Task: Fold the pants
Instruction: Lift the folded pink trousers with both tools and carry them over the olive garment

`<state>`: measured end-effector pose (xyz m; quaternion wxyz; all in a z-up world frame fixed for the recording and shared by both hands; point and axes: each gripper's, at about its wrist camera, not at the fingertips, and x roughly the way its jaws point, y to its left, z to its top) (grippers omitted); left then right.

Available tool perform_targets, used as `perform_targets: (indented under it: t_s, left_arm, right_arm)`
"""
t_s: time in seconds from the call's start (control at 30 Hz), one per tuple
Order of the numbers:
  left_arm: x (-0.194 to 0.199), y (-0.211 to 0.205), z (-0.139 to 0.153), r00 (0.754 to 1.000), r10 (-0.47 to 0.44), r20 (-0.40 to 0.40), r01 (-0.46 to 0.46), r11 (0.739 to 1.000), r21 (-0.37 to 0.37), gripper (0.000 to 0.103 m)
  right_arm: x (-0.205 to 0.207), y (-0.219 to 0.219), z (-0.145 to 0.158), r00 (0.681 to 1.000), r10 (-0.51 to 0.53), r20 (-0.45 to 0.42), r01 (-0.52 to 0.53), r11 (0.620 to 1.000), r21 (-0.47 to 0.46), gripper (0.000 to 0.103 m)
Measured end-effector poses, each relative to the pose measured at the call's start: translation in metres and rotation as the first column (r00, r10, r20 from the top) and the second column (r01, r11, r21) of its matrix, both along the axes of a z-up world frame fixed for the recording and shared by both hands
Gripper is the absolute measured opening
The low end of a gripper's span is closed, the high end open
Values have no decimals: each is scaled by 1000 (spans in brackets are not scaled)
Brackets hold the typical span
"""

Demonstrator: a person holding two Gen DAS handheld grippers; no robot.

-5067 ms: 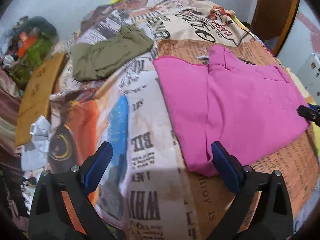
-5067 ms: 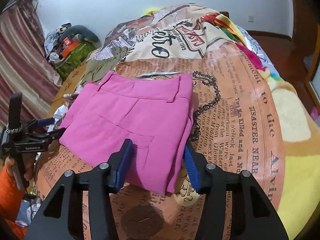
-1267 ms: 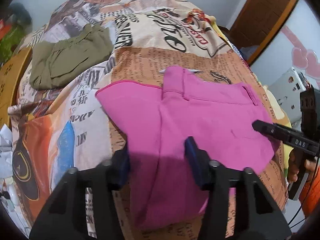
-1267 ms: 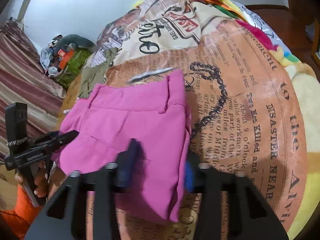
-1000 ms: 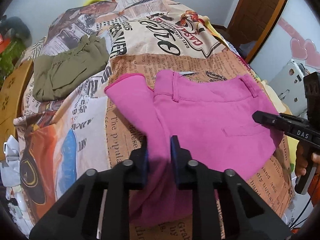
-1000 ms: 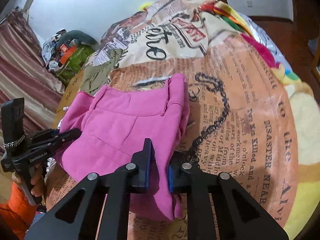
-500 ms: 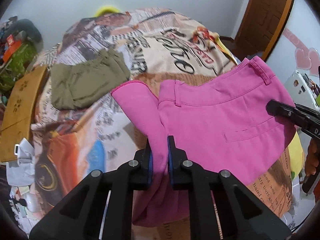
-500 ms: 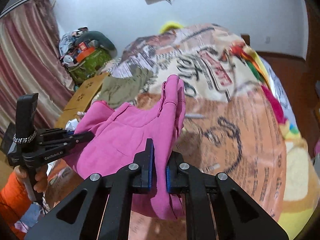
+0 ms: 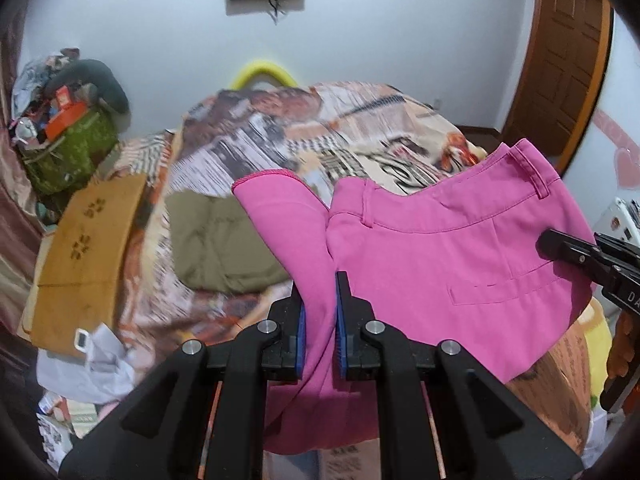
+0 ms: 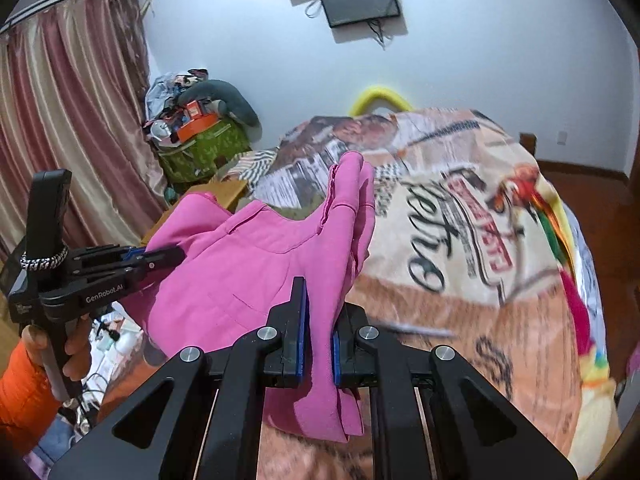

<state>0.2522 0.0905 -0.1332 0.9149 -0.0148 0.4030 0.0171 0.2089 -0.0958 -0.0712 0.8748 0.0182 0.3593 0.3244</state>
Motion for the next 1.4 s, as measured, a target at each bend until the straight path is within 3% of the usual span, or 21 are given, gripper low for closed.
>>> perform_targets:
  t_s: [0.37, 0.77, 1.13, 1.4]
  left_arm:
    - [45, 73, 6, 992, 119, 36, -121, 992, 41, 12]
    - [103, 153, -20, 971, 237, 32, -239, 970, 50, 12]
    - [165, 191, -98, 960, 275, -52, -273, 961, 53, 12]
    - [179, 193, -157, 956, 257, -144, -249, 966, 69, 14]
  right_arm:
    - [49, 82, 16, 994, 72, 84, -66, 994, -82, 8]
    - [114, 164, -27, 994, 100, 43, -94, 989, -112, 8]
    - [164, 200, -89, 995, 99, -32, -103, 983, -155, 8]
    - [174, 189, -136, 986, 92, -141, -116, 979, -167, 9]
